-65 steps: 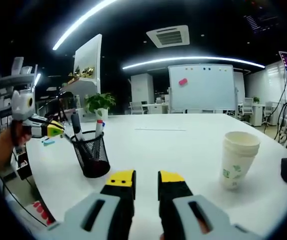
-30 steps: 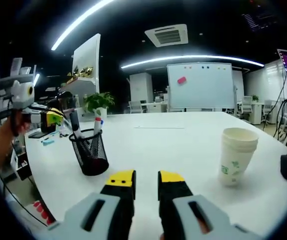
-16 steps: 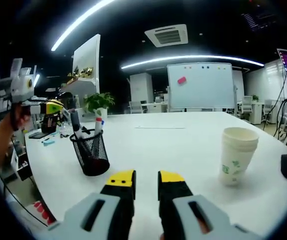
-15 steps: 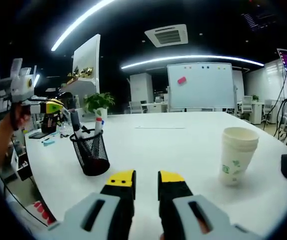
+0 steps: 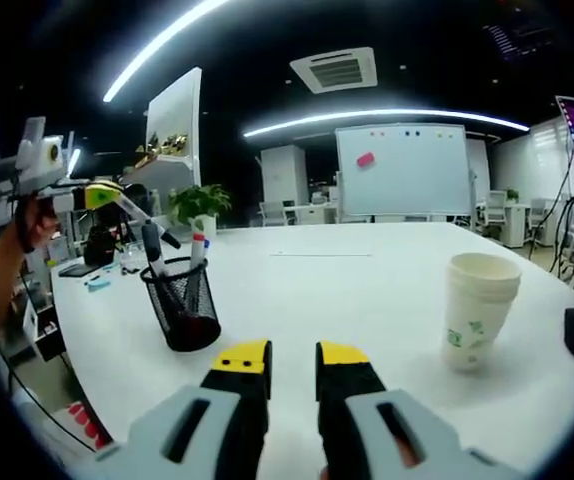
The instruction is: Place the scattered laser pointers and whiteboard markers into the pen holder and stack the scattered paper cups together
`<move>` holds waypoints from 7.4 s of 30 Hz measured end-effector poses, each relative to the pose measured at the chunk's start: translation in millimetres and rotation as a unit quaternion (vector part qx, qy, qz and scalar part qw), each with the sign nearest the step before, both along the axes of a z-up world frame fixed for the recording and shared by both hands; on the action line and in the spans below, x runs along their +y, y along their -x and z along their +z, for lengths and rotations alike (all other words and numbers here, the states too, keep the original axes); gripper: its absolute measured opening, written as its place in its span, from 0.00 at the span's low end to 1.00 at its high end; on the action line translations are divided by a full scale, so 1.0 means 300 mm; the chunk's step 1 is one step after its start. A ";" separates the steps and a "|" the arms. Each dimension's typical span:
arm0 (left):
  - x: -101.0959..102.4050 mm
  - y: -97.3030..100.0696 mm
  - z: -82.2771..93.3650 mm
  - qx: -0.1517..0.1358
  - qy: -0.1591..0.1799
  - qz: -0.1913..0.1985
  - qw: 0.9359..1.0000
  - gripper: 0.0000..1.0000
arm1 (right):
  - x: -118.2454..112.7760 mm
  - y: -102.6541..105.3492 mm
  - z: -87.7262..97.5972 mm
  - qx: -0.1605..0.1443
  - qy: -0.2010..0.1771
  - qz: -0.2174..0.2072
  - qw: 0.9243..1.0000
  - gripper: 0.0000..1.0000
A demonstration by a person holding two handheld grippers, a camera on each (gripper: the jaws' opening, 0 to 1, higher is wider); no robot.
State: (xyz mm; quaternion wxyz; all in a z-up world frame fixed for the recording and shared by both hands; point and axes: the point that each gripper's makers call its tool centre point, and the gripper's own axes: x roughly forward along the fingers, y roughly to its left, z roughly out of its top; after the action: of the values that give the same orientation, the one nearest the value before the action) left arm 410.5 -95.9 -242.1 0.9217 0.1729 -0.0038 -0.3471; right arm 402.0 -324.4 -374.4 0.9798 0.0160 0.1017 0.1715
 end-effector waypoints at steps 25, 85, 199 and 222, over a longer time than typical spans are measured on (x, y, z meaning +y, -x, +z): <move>-0.031 0.012 -0.043 0.027 0.012 -0.036 0.999 0.10 | 0.009 0.000 -0.002 0.002 0.003 0.003 1.000 0.18; -0.090 -0.020 -0.201 0.056 -0.045 -0.038 0.997 0.11 | -0.019 0.020 -0.042 0.012 -0.006 -0.003 1.000 0.18; -0.008 0.053 -0.257 0.091 0.000 -0.024 0.996 0.44 | 0.015 -0.023 0.091 -0.072 0.081 0.021 0.994 0.29; 0.008 0.094 -0.282 0.092 -0.006 -0.011 0.996 0.45 | -0.150 -0.055 0.169 -0.104 0.084 -0.028 0.991 0.32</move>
State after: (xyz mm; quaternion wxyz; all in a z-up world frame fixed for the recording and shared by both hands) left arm 382.4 -93.6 -326.7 0.9133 0.1459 0.0818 -0.3714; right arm 418.5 -369.3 -323.8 0.9874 -0.0814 0.0124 0.1353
